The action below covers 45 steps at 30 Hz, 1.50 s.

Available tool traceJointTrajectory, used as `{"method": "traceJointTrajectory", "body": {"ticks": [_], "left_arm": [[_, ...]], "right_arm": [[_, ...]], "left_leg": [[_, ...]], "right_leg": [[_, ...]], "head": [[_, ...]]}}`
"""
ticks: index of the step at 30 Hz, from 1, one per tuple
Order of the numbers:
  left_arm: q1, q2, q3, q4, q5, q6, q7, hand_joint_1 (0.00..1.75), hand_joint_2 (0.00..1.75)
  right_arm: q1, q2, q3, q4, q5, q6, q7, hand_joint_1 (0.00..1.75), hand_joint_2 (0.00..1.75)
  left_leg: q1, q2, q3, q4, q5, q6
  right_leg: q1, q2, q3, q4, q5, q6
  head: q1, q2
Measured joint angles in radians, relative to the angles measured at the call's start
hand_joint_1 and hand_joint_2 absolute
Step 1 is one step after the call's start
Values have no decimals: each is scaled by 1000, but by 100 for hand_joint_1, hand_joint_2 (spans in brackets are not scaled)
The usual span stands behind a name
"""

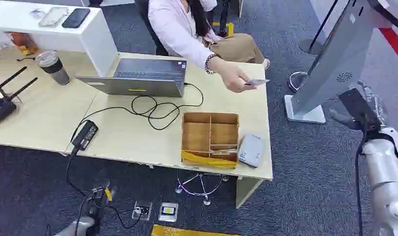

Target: Pass the card to the sensor for recognition and then transmit it.

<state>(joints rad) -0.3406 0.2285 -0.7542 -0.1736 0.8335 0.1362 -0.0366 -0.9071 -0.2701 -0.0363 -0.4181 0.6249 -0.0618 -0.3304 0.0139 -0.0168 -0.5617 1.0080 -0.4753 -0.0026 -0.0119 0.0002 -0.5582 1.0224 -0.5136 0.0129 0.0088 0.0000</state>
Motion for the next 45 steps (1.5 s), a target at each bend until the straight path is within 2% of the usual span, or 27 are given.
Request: {"method": "traceJointTrajectory", "body": {"ticks": [11,18,23,33,45], "left_arm": [[-1,0,2,0,-4,2,2,0,0],[3,6,3,0,-3,4,3,0,0],[6,12,4,0,-3,15,4,0,0],[10,19,5,0,-6,19,7,0,0],[15,20,5,0,-14,20,11,0,0]], "right_arm": [[49,108,260,-107,-176,36,18,0,175],[86,153,387,-200,-271,71,67,0,175],[103,167,469,-289,-323,80,117,0,175],[105,170,565,-396,-346,75,142,0,175],[127,168,615,-473,-352,58,171,0,175]], "left_leg": [[0,-1,0,0,0,0],[0,0,0,0,0,0],[0,0,0,0,0,0],[0,0,0,0,0,0],[0,0,0,0,0,0]], "right_leg": [[0,-1,0,0,0,0],[0,0,0,0,0,0],[0,0,0,0,0,0],[0,0,0,0,0,0],[0,0,-1,0,0,0]], "head": [[0,0],[0,0],[0,0],[1,0],[1,0]]}}
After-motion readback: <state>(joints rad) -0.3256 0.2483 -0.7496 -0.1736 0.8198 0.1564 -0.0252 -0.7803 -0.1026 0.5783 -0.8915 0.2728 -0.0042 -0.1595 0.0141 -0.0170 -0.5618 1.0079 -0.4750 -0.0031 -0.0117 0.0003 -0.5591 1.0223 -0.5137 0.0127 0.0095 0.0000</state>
